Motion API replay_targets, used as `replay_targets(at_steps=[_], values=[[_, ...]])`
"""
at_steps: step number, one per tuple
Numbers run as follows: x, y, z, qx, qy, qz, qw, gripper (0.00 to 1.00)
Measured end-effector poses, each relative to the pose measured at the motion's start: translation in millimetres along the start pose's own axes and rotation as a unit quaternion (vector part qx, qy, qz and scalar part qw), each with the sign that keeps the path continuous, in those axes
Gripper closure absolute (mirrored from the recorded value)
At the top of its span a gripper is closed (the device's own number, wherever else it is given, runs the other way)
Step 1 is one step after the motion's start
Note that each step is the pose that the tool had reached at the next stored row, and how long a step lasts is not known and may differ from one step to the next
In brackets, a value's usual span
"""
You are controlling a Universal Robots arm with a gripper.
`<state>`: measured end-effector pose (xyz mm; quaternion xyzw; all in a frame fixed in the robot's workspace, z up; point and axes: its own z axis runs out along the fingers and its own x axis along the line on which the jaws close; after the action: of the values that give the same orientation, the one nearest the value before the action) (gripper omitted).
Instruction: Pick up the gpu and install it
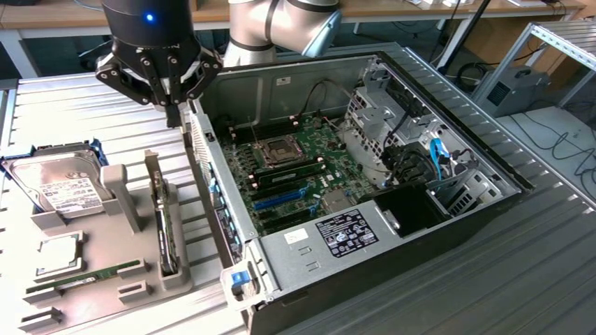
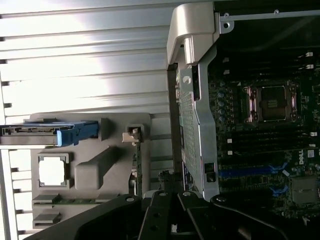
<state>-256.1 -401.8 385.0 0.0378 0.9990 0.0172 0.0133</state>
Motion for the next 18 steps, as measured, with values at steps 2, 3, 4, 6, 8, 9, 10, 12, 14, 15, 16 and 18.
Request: replay_targets(at_steps=[2,3,4,6,8,9,10,12,14,15,16,18], values=[[0.0,-1.1,0.0,0.0,0.0,0.0,1.0,0.89],[-0.1,-1.7,0.0,0.0,0.0,0.0,1.0,0.89],[0.0,-2.3,-0.1,0.0,0.0,0.0,1.0,0.89],[0.0,-3.4,-0.1,0.0,0.0,0.0,1.0,0.89],[0.0,-4.4,-0.1,0.0,0.0,0.0,1.0,0.89],[0.0,-4.9,-0.1,0.0,0.0,0.0,1.0,0.89],[0.0,-5.4,-0.1,0.0,0.0,0.0,1.0,0.89],[0.1,-6.4,-0.1,0.0,0.0,0.0,1.0,0.89],[0.2,-7.3,-0.1,0.0,0.0,0.0,1.0,0.89],[0.3,-8.1,-0.1,0.0,0.0,0.0,1.0,0.89],[0.4,-8.5,-0.1,0.0,0.0001,0.0,1.0,0.89],[0.5,-9.2,-0.1,0.0,0.0,0.0,1.0,0.89]])
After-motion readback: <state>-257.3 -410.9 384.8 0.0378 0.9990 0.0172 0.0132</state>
